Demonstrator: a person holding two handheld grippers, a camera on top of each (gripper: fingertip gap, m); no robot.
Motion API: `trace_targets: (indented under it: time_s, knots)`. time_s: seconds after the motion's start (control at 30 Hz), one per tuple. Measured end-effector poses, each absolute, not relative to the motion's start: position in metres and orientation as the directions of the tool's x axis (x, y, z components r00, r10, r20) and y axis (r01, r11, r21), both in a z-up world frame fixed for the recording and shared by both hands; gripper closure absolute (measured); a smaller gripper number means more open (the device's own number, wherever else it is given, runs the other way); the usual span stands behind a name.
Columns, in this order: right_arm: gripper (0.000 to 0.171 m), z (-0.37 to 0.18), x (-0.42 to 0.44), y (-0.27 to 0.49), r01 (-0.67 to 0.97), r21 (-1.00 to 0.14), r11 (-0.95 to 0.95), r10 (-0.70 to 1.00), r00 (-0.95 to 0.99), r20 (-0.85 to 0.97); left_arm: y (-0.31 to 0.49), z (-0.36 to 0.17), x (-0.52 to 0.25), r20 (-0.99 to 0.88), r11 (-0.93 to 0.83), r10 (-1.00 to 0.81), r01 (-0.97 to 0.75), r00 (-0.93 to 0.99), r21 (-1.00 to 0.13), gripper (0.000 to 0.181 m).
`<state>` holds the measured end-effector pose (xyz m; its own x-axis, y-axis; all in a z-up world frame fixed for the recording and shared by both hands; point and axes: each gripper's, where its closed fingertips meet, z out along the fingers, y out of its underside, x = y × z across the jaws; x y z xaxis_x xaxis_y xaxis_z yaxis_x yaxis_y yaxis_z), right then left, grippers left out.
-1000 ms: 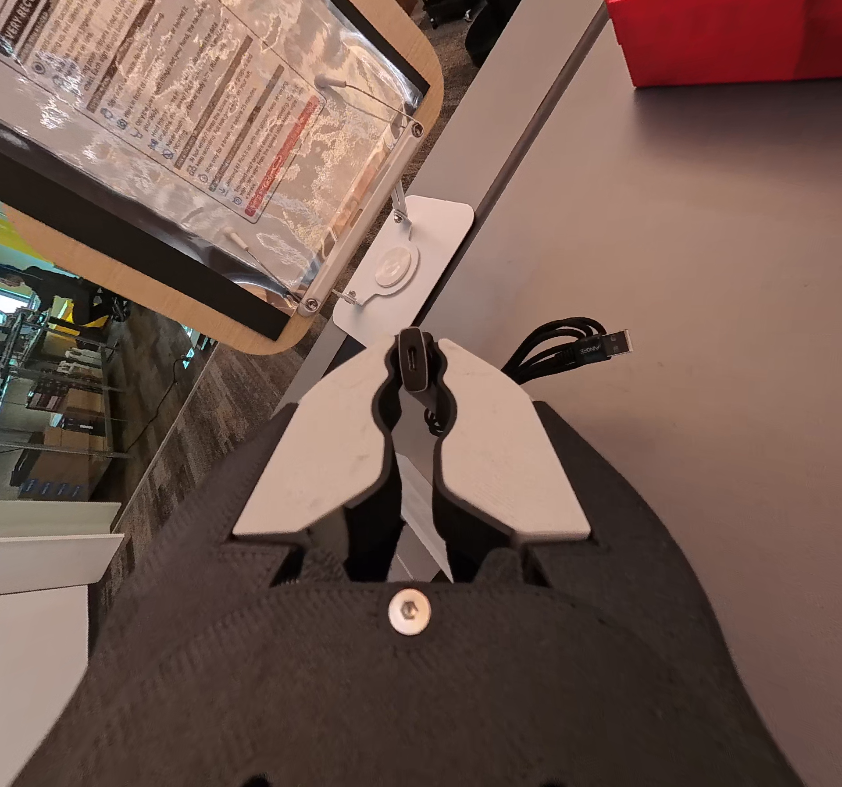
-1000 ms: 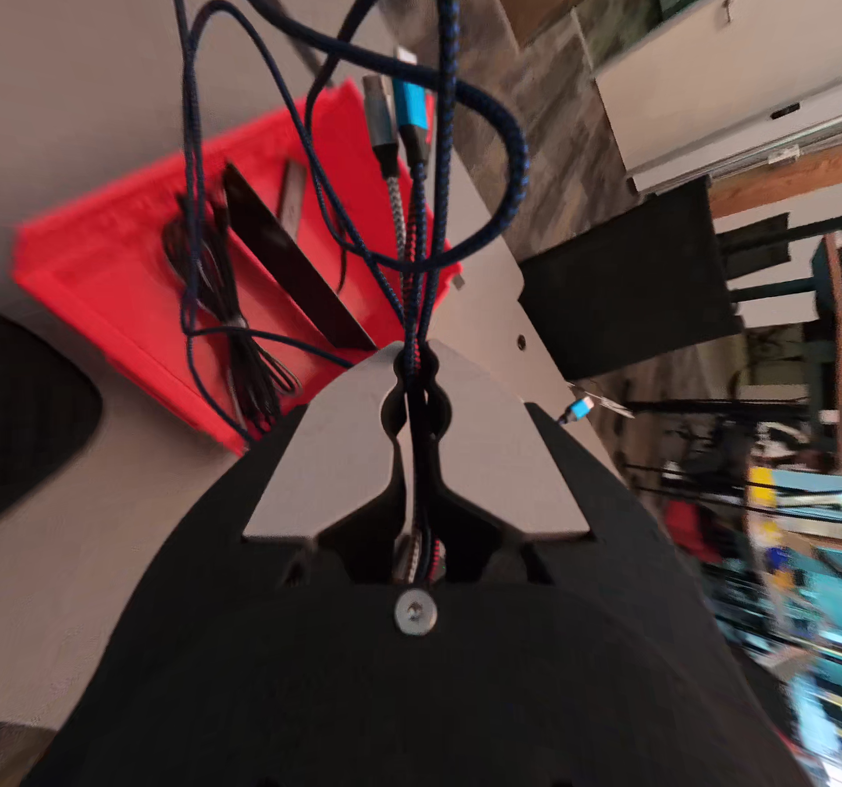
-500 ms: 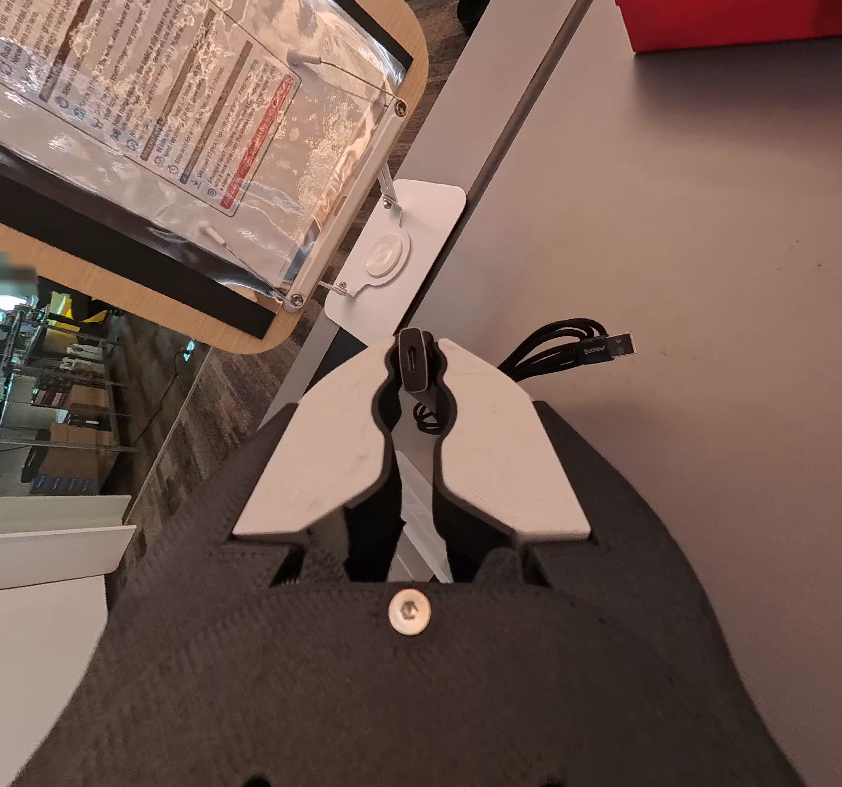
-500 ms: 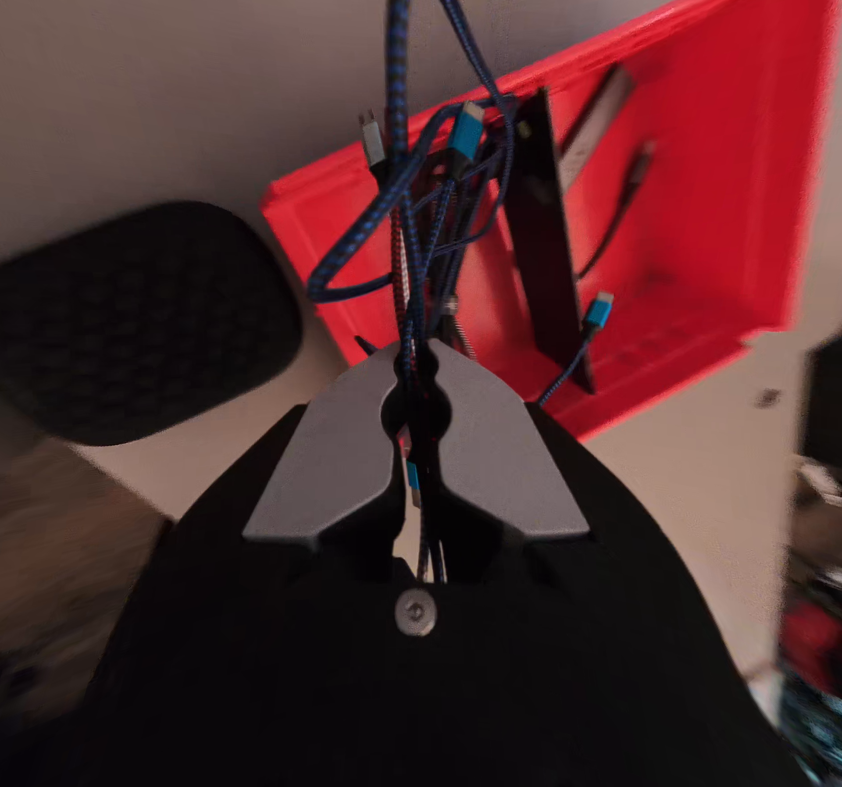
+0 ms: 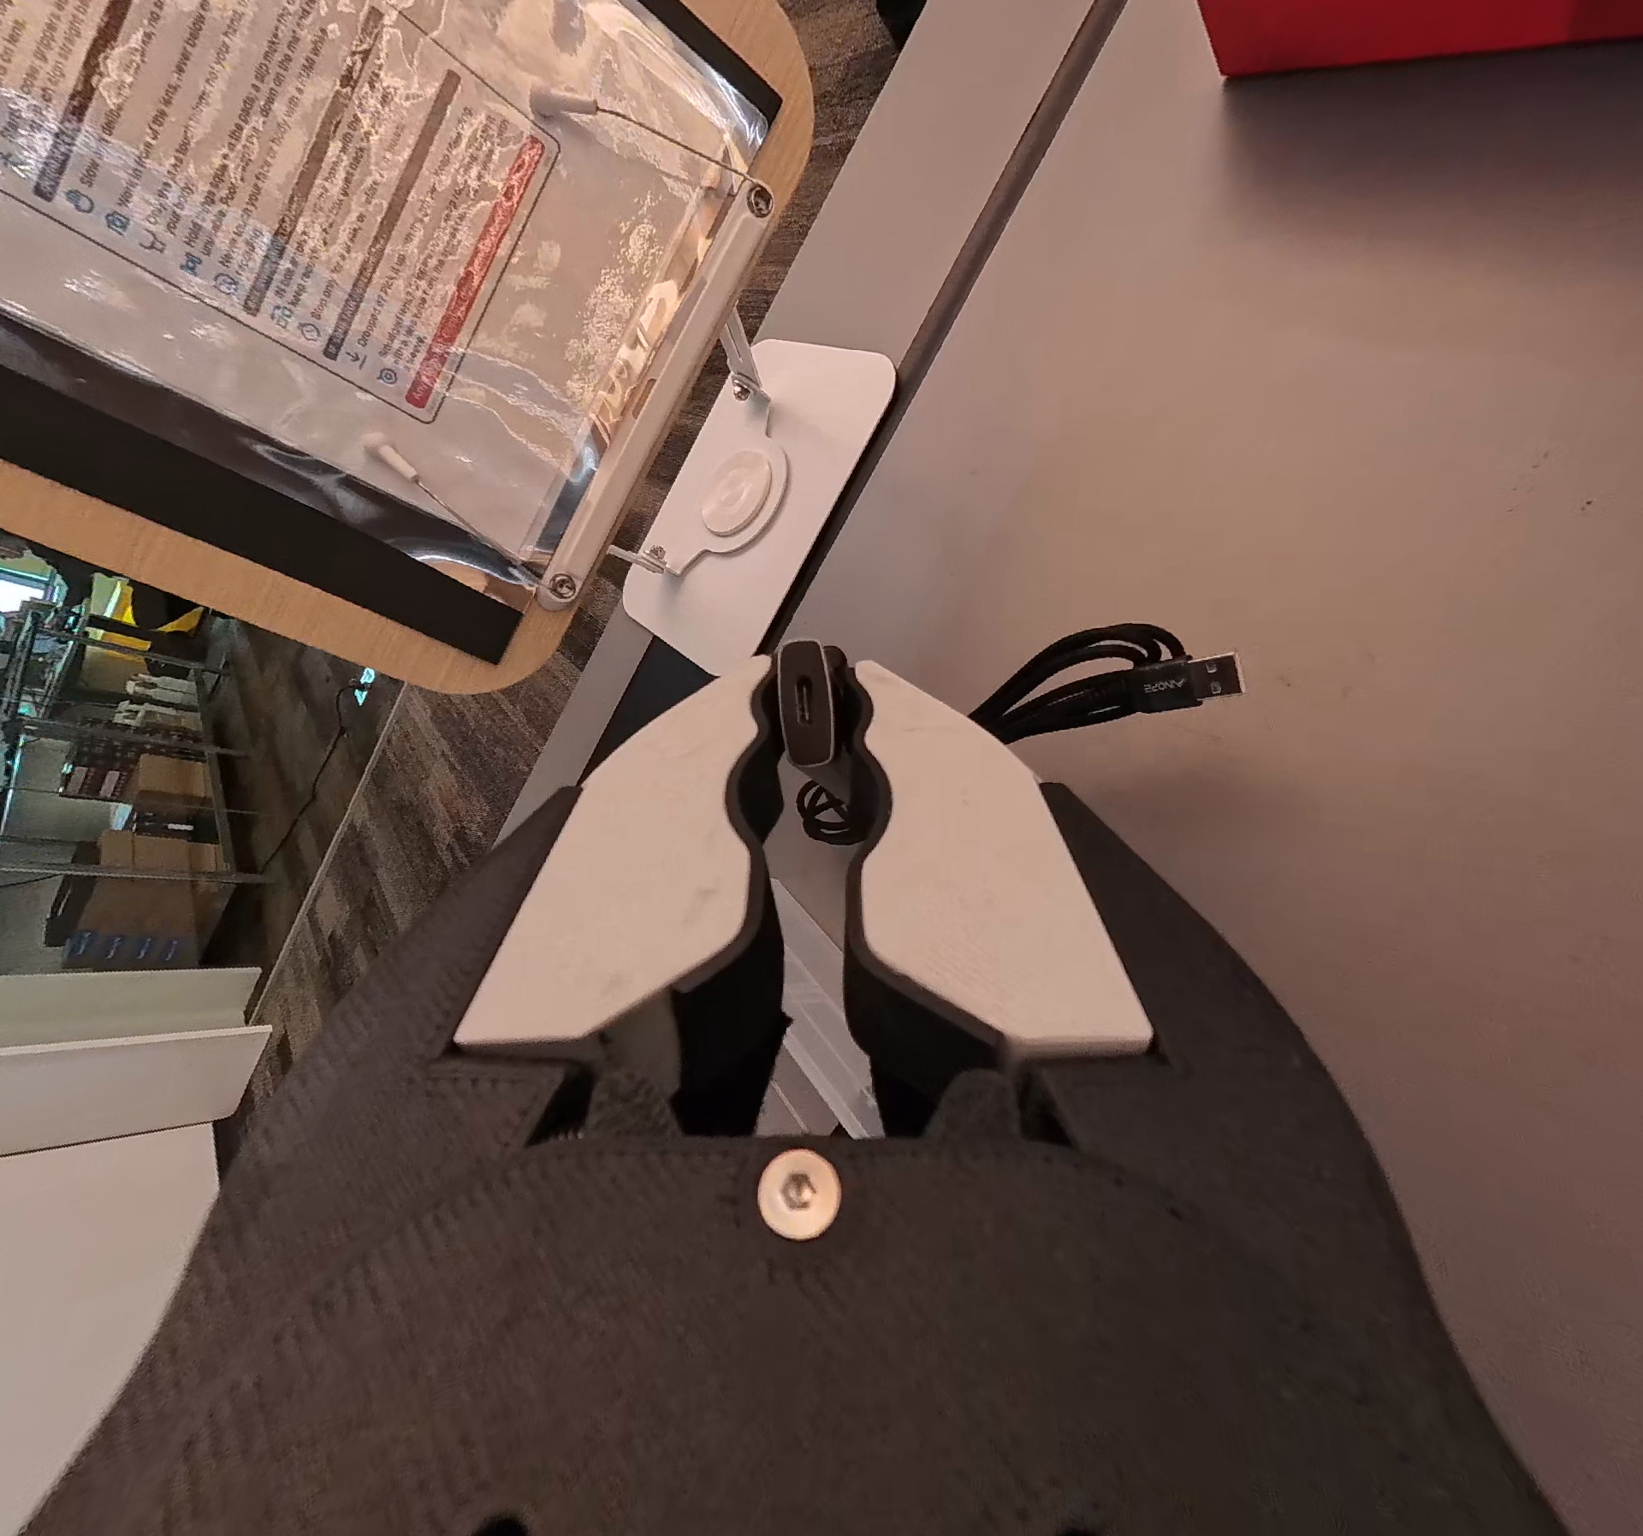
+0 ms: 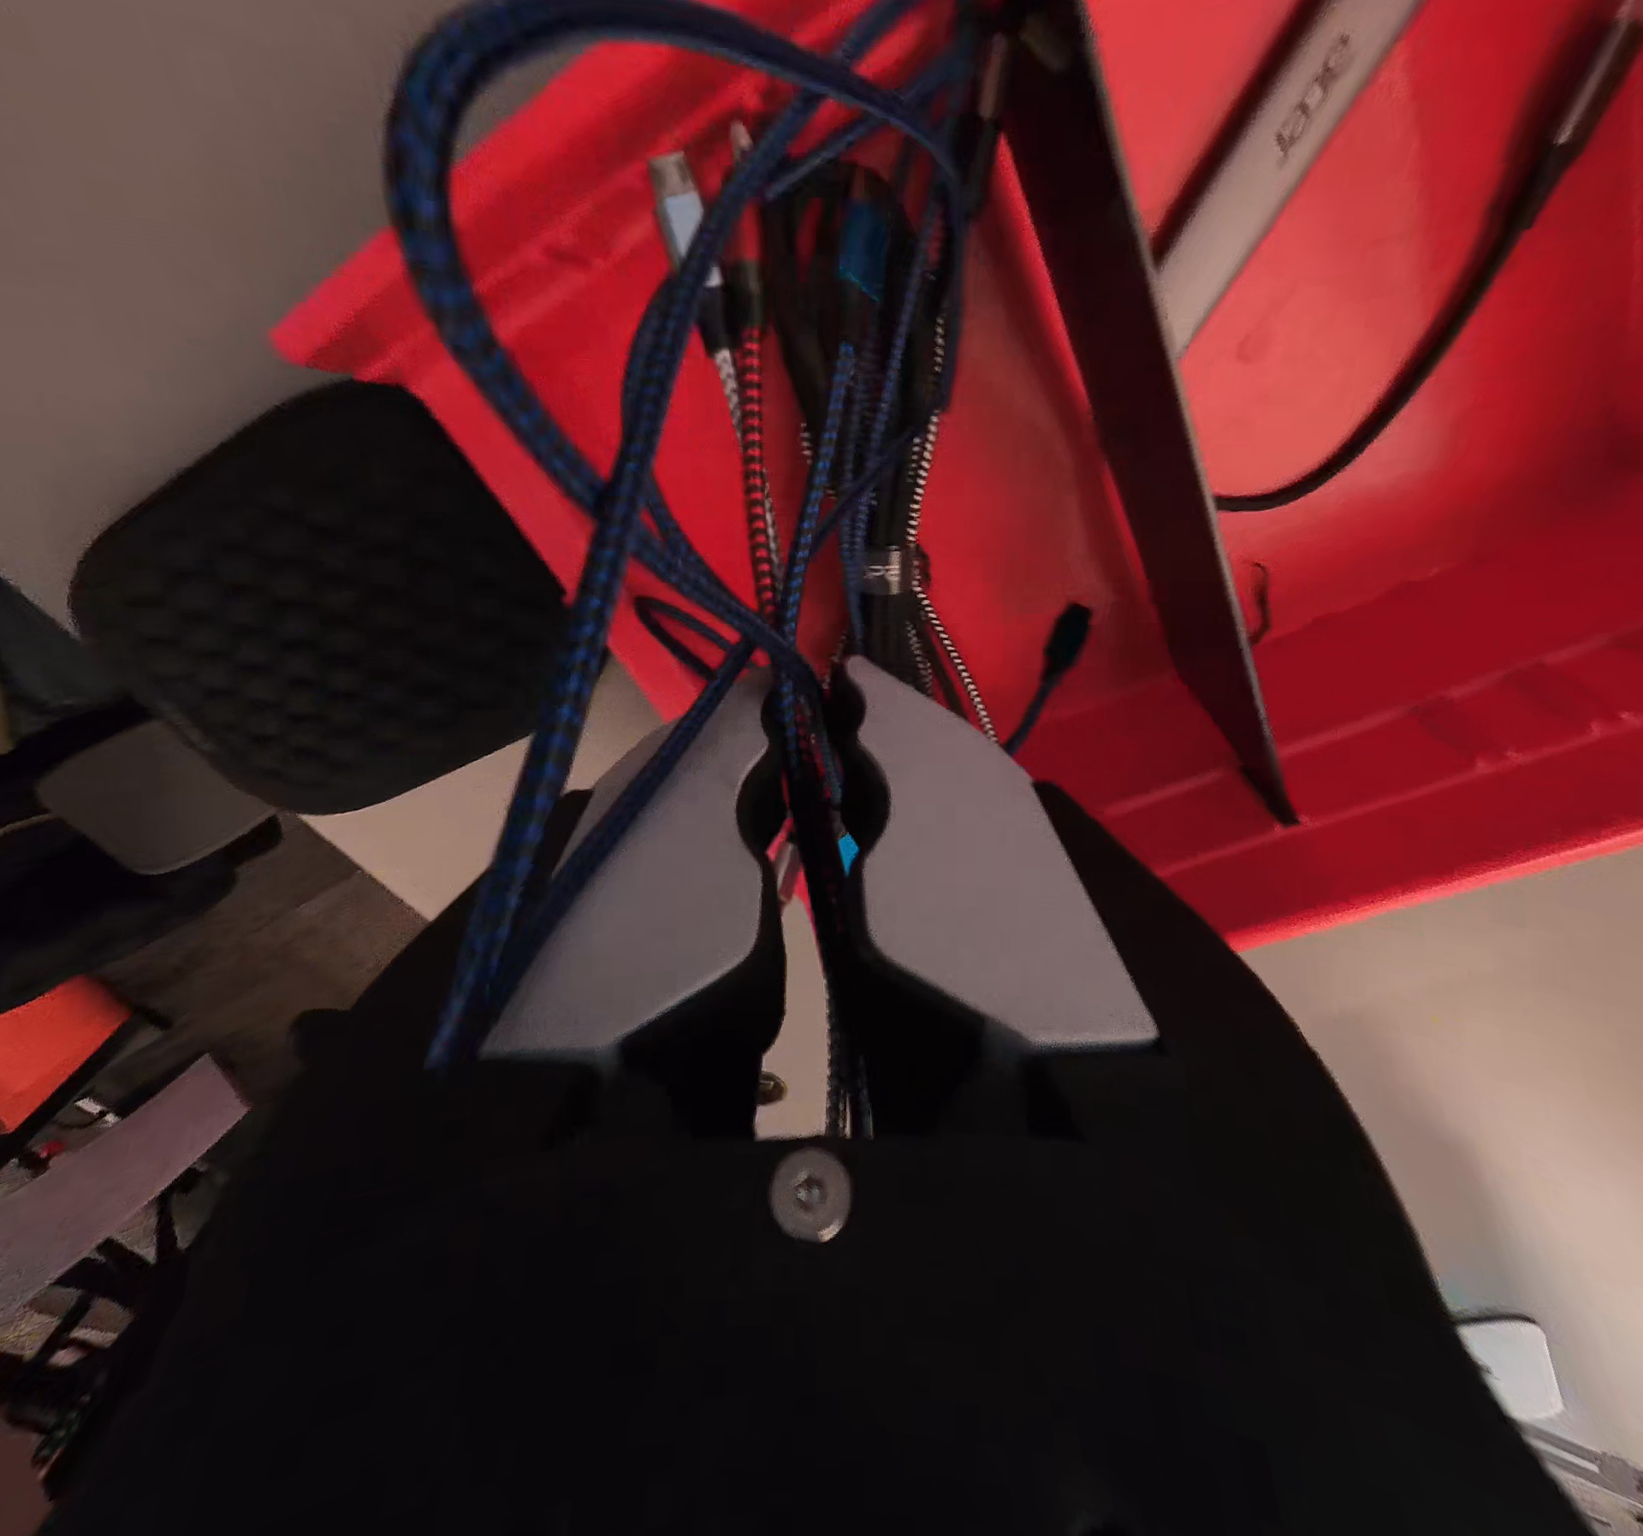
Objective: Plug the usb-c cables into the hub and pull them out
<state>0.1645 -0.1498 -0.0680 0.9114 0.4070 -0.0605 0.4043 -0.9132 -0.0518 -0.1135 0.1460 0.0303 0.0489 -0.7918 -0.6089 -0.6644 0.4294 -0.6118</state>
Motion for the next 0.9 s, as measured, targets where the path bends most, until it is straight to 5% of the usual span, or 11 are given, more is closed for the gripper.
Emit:
trace_targets:
  time_s: [0.03,0.27,0.6,0.9]
  knots:
    - [0.162,-0.072,0.169,-0.148,0.397,-0.046,-0.917,0.399,0.915,-0.060,0.146,0.030,-0.113,-0.610,0.430,-0.791,-0.666,0.047,-0.610,0.172]
    - [0.163,-0.111,0.196,-0.145,0.383,-0.007,-0.924,0.383,0.924,-0.022,0.149,0.027,-0.112,-0.610,0.426,-0.791,-0.673,0.046,-0.604,0.172]
    - [0.160,-0.148,0.238,-0.129,0.556,0.087,-0.826,0.555,0.779,0.293,0.150,0.025,-0.112,-0.615,0.426,-0.787,-0.679,0.047,-0.598,0.172]
    - [0.135,-0.118,0.241,-0.133,0.498,0.083,-0.863,0.498,0.812,0.305,0.152,0.025,-0.113,-0.614,0.422,-0.787,-0.681,0.052,-0.598,0.172]
